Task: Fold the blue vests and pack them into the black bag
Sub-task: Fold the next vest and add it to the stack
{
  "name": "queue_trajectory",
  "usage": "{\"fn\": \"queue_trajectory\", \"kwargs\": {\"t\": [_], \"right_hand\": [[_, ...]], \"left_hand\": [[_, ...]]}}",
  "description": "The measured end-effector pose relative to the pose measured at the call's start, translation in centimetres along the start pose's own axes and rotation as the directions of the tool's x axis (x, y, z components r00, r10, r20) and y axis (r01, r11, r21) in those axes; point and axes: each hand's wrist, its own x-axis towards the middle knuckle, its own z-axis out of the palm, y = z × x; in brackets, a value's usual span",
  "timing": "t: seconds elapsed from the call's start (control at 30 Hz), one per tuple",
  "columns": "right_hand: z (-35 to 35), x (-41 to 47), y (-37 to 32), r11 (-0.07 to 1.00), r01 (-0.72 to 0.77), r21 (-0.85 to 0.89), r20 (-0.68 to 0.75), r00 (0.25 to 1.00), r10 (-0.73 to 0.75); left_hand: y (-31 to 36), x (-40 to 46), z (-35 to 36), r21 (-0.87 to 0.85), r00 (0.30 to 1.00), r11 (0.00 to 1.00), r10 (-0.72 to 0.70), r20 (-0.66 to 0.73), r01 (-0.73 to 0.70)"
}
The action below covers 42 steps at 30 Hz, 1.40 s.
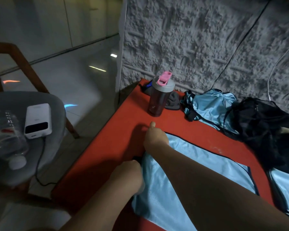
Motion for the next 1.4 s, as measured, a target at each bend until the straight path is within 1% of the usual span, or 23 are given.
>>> {"fn": "queue_trajectory", "kwargs": {"t": [0.07, 0.13, 0.23, 0.33, 0.37, 0.43, 0.5, 0.6, 0.7, 0.8, 0.93, 1.03, 1.23, 1.4], "right_hand": [[-0.5, 0.4, -0.2, 0.998, 0.048, -0.040, 0.004, 0.999, -0.048], [-1.1, 0.6, -0.4, 0.999, 0.051, -0.008, -0.016, 0.999, -0.051], [-2.4, 0.5, -0.1, 0.981, -0.028, 0.194, -0.063, 0.997, 0.041], [-4.1, -0.2, 1.3, 0.936, -0.055, 0.347, -0.072, 0.994, 0.086], [-4.9, -0.5, 2.1, 0.931, -0.062, 0.361, -0.071, 0.993, 0.093], [-6.0, -0.8, 3.9, 0.941, -0.073, 0.331, -0.062, 0.993, 0.099], [-7.0, -1.0, 6.4, 0.952, -0.094, 0.292, -0.069, 0.990, 0.119], [-8.5, -1.7, 11.2, 0.959, -0.117, 0.258, -0.095, 0.985, 0.145], [-9.3, -2.7, 16.2, 0.948, -0.127, 0.291, -0.145, 0.974, 0.176], [-9.7, -3.8, 21.3, 0.942, -0.136, 0.307, -0.182, 0.963, 0.198], [-9.7, -5.1, 26.7, 0.912, -0.211, 0.353, -0.187, 0.939, 0.289], [-9.0, -5.8, 30.3, 0.899, -0.263, 0.349, -0.181, 0.923, 0.340], [-7.3, -6.6, 33.6, 0.903, -0.292, 0.316, -0.190, 0.913, 0.362], [-6.2, -6.8, 34.7, 0.901, -0.309, 0.304, -0.188, 0.908, 0.375]], "left_hand": [[-0.2, -0.4, -0.6, -0.039, 1.000, 0.999, 0.007, -0.022, -0.008], [-0.4, -0.5, -1.3, -0.129, 0.998, 0.991, 0.032, -0.045, -0.038], [-0.5, -0.5, -2.2, -0.240, 0.998, 0.968, 0.063, -0.032, -0.068], [0.7, -1.0, -2.4, -0.340, 0.984, 0.925, 0.179, -0.010, -0.172], [1.4, -1.2, -2.4, -0.385, 0.974, 0.898, 0.227, -0.003, -0.210], [3.0, -1.7, -2.2, -0.454, 0.956, 0.852, 0.294, 0.007, -0.259], [5.0, -2.1, -1.8, -0.470, 0.937, 0.831, 0.348, 0.021, -0.298], [9.2, -3.1, -0.4, -0.438, 0.914, 0.826, 0.405, 0.026, -0.354], [13.4, -4.2, 1.4, -0.374, 0.918, 0.854, 0.396, 0.015, -0.363], [17.2, -5.4, 3.4, -0.353, 0.913, 0.855, 0.408, 0.002, -0.381], [21.0, -6.6, 5.8, -0.292, 0.902, 0.858, 0.431, -0.042, -0.423], [23.5, -7.1, 7.5, -0.199, 0.875, 0.853, 0.480, -0.065, -0.483], [25.8, -8.2, 9.8, -0.134, 0.863, 0.853, 0.502, -0.056, -0.505], [26.8, -8.4, 11.2, -0.069, 0.860, 0.857, 0.509, -0.035, -0.511]]}}
